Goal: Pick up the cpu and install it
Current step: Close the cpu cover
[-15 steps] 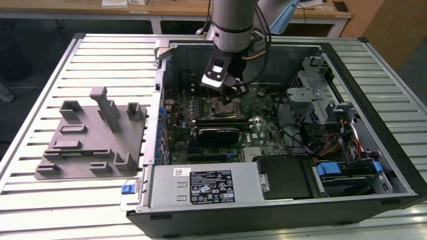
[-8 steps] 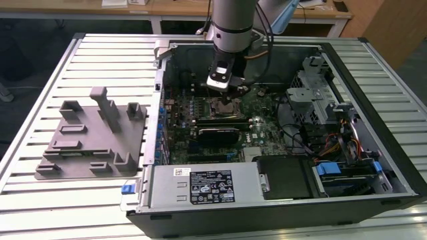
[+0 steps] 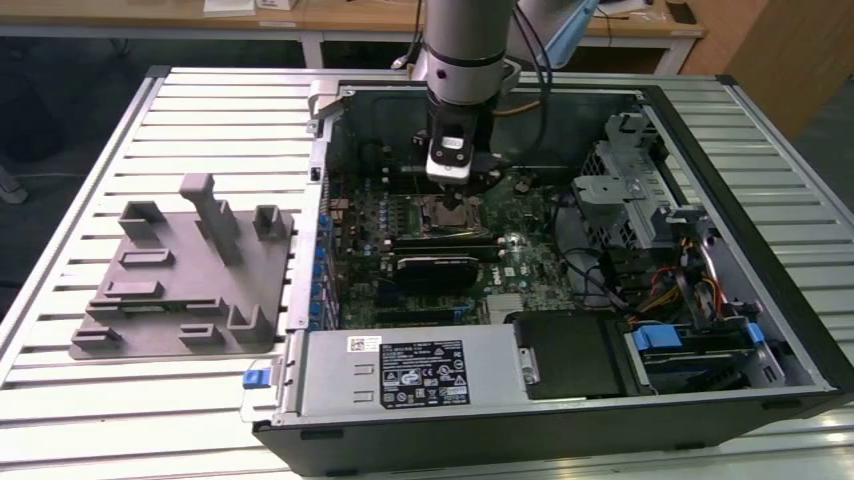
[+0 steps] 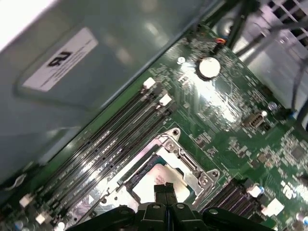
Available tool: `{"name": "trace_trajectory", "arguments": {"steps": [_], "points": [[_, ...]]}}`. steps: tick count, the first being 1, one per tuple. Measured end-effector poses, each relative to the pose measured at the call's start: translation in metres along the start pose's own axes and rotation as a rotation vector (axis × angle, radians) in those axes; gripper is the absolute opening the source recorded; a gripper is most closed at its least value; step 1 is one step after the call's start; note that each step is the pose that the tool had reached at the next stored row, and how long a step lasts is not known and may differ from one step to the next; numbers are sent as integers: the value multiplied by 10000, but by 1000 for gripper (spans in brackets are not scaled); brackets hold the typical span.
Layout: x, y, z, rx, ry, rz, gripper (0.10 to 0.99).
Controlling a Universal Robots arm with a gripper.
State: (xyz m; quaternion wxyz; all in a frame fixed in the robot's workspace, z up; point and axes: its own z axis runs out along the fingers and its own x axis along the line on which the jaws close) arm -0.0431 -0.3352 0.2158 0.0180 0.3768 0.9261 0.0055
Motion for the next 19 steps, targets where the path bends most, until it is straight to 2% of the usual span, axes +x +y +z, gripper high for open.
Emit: {"name": "trace_trajectory", "arguments": {"steps": [19], "points": [[1,-1,2,-48,30,-3450,106]]}}
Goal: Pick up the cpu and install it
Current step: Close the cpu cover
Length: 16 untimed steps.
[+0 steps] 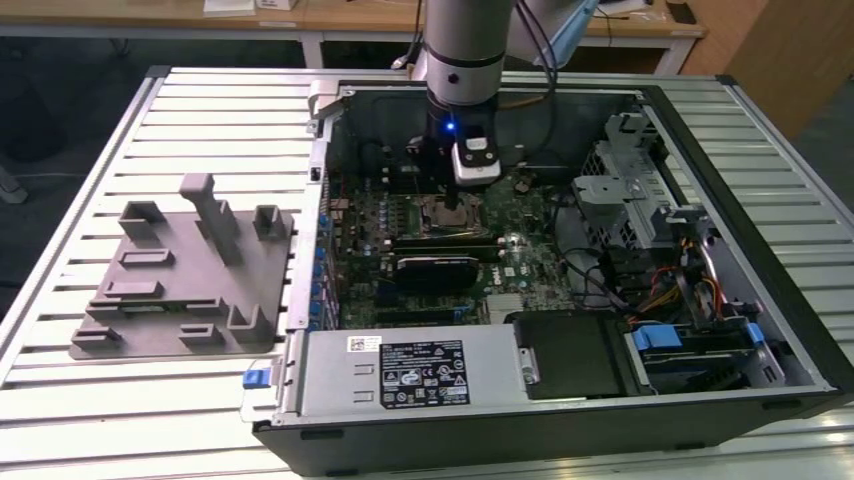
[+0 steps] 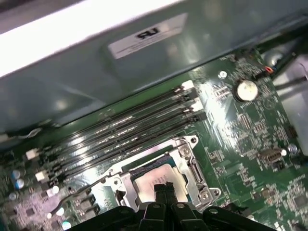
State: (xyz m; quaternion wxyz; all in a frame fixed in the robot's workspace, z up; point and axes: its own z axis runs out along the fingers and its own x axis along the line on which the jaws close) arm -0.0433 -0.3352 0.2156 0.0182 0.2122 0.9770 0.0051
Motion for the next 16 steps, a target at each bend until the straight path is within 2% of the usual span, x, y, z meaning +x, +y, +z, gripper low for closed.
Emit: {"name": "trace_trajectory", "arguments": {"steps": [16], "points": [[6,-3,6,-43,24,-2718,106]]}}
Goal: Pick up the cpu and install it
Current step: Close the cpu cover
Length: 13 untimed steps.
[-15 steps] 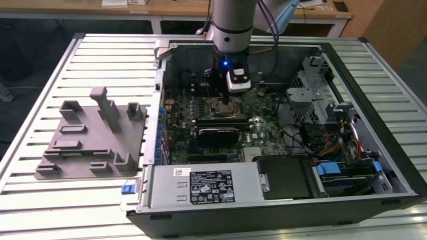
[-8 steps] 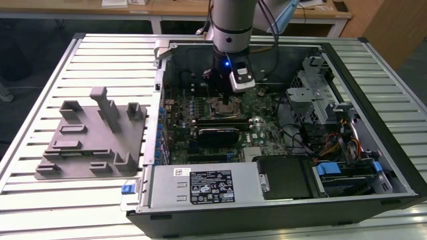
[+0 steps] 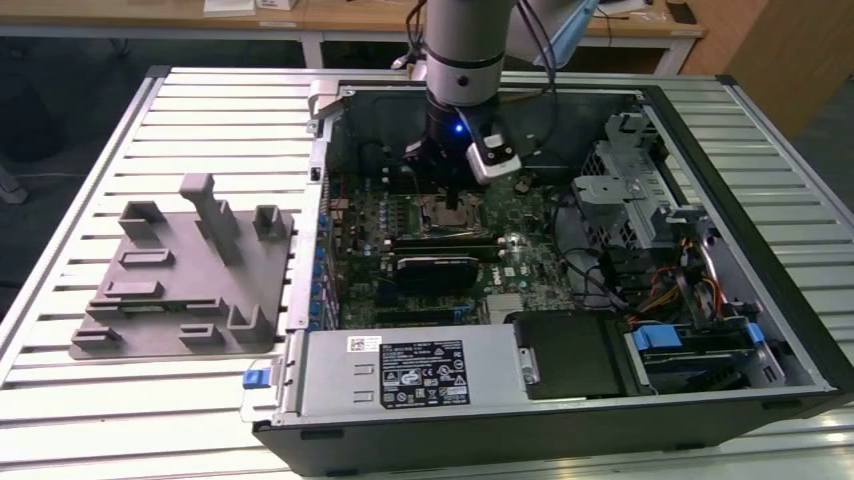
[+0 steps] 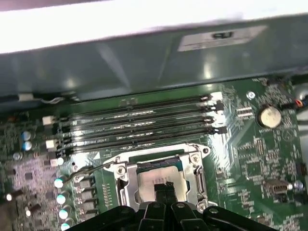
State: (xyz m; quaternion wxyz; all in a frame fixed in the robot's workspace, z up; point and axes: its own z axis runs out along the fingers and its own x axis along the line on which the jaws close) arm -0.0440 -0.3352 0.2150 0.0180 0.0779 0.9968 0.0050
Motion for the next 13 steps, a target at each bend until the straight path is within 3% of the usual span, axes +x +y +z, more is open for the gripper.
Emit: {"name": "trace_trajectory", "arguments": {"steps": [6,13], "points": [[2,-4,10,-29,10,-827,106],[3,-15,14,-31,13,-979,106]]}}
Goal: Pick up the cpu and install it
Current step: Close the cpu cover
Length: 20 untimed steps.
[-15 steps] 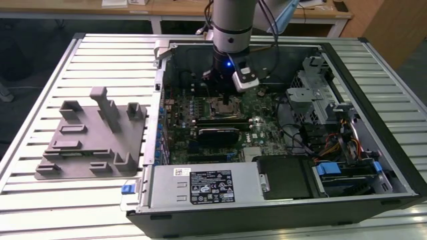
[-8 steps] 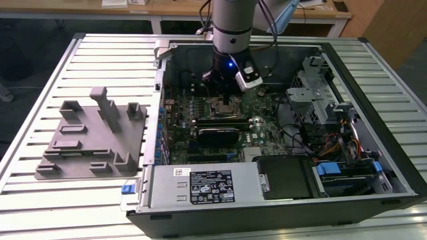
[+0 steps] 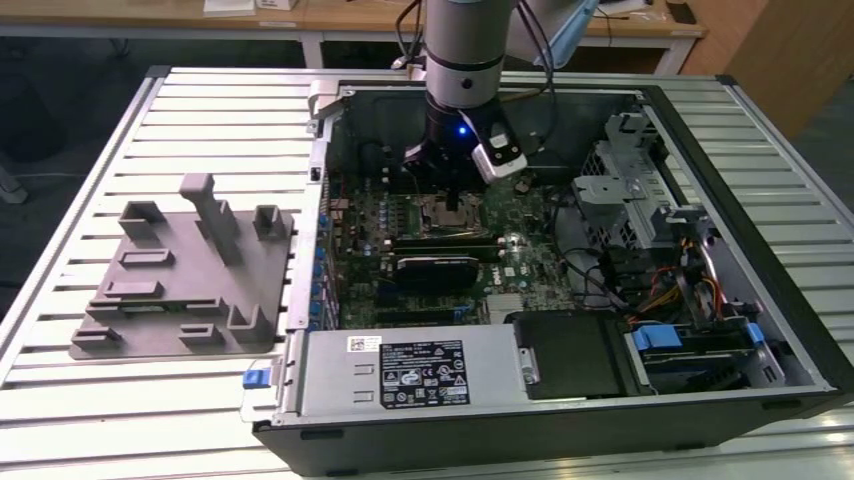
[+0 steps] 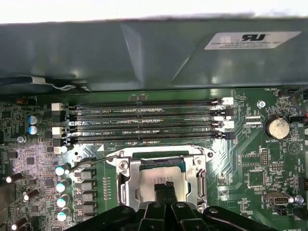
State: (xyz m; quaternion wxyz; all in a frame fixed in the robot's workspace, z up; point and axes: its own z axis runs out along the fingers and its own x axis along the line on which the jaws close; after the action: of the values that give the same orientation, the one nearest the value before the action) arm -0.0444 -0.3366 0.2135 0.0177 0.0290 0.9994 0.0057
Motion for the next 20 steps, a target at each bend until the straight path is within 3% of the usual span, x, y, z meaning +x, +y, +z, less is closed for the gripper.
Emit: {"name": "trace_trajectory", "arguments": {"steps": [7,20], "points": [[28,-2,0,-1,-1,0,106],[234,-21,16,0,-1,23,106]]}}
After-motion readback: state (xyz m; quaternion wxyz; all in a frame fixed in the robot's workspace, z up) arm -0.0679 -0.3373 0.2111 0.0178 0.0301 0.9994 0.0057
